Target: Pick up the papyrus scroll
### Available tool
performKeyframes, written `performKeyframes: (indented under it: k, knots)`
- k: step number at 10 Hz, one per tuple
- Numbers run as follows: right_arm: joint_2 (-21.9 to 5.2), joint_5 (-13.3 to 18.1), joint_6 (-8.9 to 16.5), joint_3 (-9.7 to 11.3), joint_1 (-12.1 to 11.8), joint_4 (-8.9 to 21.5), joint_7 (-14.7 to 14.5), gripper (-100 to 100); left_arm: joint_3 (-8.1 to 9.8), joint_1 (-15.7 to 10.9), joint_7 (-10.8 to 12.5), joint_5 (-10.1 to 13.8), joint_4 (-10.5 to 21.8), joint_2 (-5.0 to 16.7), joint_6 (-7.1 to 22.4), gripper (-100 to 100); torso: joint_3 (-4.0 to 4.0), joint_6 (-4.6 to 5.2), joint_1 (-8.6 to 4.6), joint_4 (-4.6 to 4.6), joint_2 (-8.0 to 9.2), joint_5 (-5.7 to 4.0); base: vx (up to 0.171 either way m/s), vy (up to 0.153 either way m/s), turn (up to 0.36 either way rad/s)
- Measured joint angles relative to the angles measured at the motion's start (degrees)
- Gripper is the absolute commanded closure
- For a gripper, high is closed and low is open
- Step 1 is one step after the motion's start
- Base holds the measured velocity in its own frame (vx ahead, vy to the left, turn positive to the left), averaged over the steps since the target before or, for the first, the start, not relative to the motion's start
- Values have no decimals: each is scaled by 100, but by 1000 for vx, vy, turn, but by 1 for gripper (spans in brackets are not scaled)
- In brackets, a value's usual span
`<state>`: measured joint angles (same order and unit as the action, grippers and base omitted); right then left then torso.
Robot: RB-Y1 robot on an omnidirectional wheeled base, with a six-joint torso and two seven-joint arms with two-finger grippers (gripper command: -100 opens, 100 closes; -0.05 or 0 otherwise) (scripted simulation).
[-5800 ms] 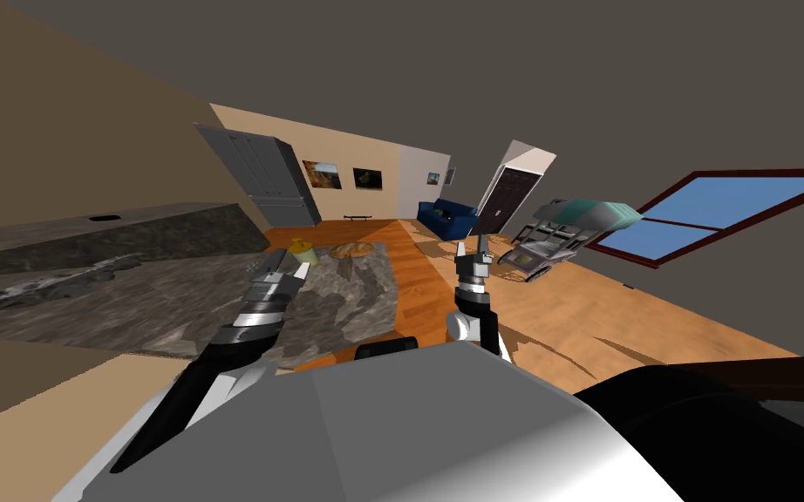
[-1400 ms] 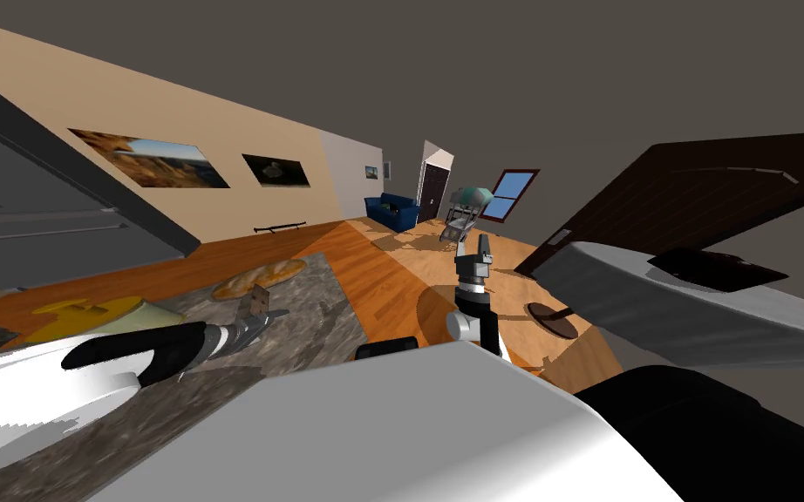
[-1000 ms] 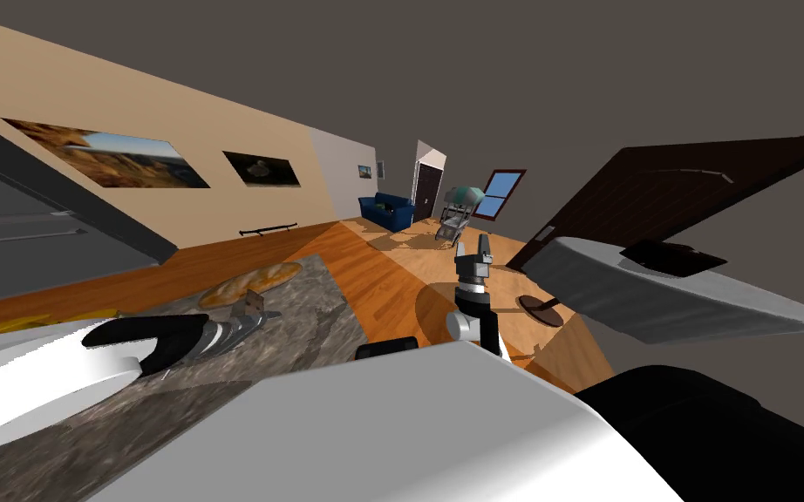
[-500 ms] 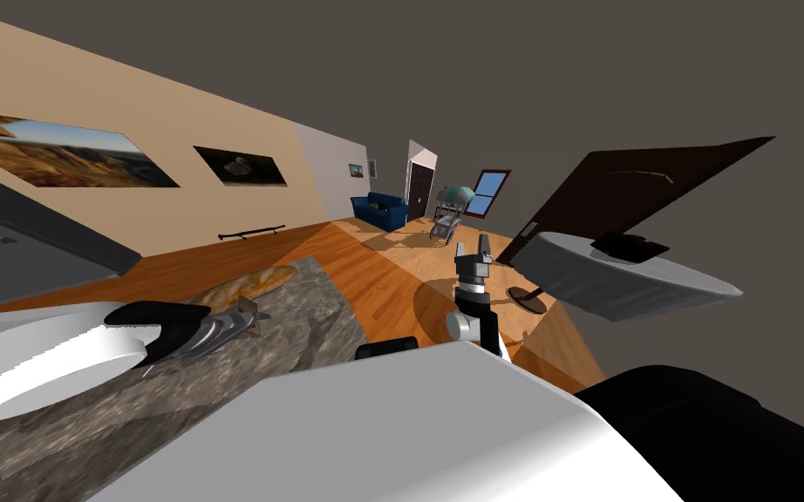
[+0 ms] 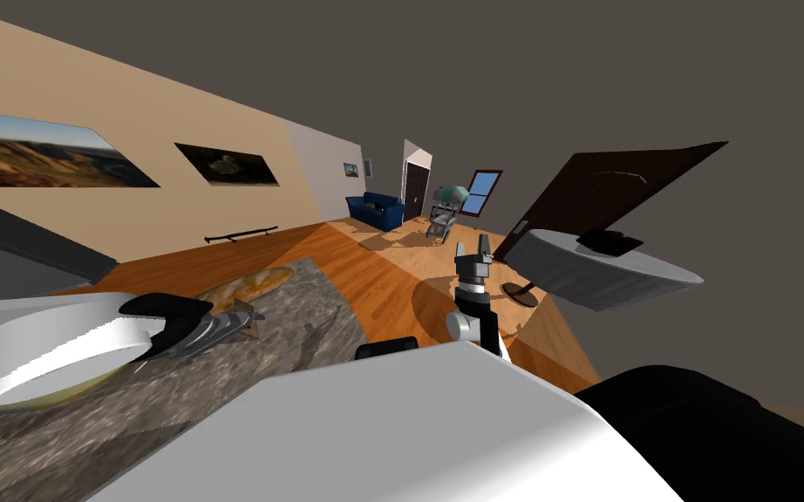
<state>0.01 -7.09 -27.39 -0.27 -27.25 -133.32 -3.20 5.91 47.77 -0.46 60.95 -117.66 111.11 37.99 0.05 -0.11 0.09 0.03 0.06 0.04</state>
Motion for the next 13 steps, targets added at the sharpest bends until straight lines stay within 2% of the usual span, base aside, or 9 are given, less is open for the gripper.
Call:
performKeyframes:
  k: [1,2,3,4,5,6,8,9,13]
  knots:
    - [0,0,0,0,0,0,0,0,-1,0,3,-2,0,0,-3,-100,-2,0,-4,-1,-3,-1,19,-13,-102]
    - [0,0,0,0,0,0,0,0,-46,-98,-159,-60,37,-314,114,-100,-4,1,-7,-2,-8,-1,16,-14,-33]
    - [0,0,0,0,0,0,0,0,-149,-39,-132,-125,96,-238,13,-100,-7,1,-10,-3,-11,-3,25,-20,-77]
    - [0,0,0,0,0,0,0,0,-300,13,20,-218,158,-139,-199,-100,-9,3,-13,-4,-15,-3,25,-20,-48]
    - [0,0,0,0,0,0,0,0,-180,15,-150,-198,192,-424,-97,-100,-8,0,-12,-3,-14,-3,26,-21,-66]
    - [0,0,0,0,0,0,0,0,42,239,-313,-284,215,-660,17,-100,-8,1,-12,-3,-13,-3,13,-11,-21]
    - [0,0,0,0,0,0,0,0,-193,173,-193,-378,277,-558,-166,-100,-5,1,-7,-2,-8,-3,0,0,0]
    - [0,0,0,0,0,0,0,0,-202,172,-183,-379,279,-556,-181,100,-4,1,-6,-2,-7,-2,0,0,0]
    - [0,0,0,0,0,0,0,0,-211,182,-188,-382,287,-550,-158,100,1,5,0,5,-2,7,0,0,0]
